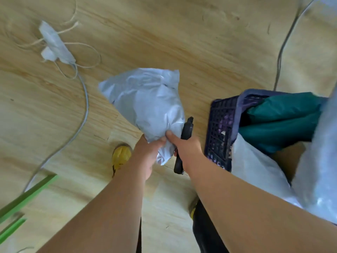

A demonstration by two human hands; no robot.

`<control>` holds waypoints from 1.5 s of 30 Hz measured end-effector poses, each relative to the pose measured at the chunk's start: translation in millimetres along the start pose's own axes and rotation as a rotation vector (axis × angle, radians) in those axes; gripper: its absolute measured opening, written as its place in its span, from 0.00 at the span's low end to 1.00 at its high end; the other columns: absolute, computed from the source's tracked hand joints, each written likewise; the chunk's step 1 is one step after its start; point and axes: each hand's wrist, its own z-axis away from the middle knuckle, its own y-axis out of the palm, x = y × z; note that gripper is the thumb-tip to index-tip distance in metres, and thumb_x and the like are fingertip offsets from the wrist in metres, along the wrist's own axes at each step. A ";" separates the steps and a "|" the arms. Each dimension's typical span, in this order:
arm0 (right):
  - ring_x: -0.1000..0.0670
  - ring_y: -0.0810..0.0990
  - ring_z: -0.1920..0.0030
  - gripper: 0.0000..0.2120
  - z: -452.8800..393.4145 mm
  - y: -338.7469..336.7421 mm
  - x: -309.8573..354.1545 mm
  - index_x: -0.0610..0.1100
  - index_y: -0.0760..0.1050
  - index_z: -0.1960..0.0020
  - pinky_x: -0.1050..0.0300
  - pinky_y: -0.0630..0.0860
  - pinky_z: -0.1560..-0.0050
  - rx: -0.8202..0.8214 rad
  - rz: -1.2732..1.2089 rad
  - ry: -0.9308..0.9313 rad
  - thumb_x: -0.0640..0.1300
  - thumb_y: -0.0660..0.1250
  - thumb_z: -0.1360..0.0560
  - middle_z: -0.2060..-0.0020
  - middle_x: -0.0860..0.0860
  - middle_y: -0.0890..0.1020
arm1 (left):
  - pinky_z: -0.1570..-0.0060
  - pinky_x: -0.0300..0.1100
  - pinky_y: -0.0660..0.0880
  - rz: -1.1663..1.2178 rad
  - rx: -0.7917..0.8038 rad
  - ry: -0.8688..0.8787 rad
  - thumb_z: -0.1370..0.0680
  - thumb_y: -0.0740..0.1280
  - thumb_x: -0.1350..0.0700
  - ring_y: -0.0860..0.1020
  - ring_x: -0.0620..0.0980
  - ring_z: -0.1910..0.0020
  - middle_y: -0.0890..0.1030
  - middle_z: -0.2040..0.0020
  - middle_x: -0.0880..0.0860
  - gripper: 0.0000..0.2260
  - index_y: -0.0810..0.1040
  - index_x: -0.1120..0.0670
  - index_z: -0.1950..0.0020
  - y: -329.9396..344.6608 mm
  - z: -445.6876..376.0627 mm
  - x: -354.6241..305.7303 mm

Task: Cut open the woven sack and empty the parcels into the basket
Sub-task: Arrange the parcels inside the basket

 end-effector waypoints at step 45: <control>0.43 0.65 0.30 0.24 154.0 -431.0 18.9 0.64 0.63 0.28 0.51 0.68 0.52 -0.464 0.730 -0.211 0.46 0.63 0.20 0.22 0.58 0.48 | 0.29 0.52 0.62 -2.070 0.393 0.491 0.22 0.63 0.49 0.52 0.57 0.24 0.44 0.21 0.49 0.29 0.54 0.36 0.25 374.5 198.3 -55.3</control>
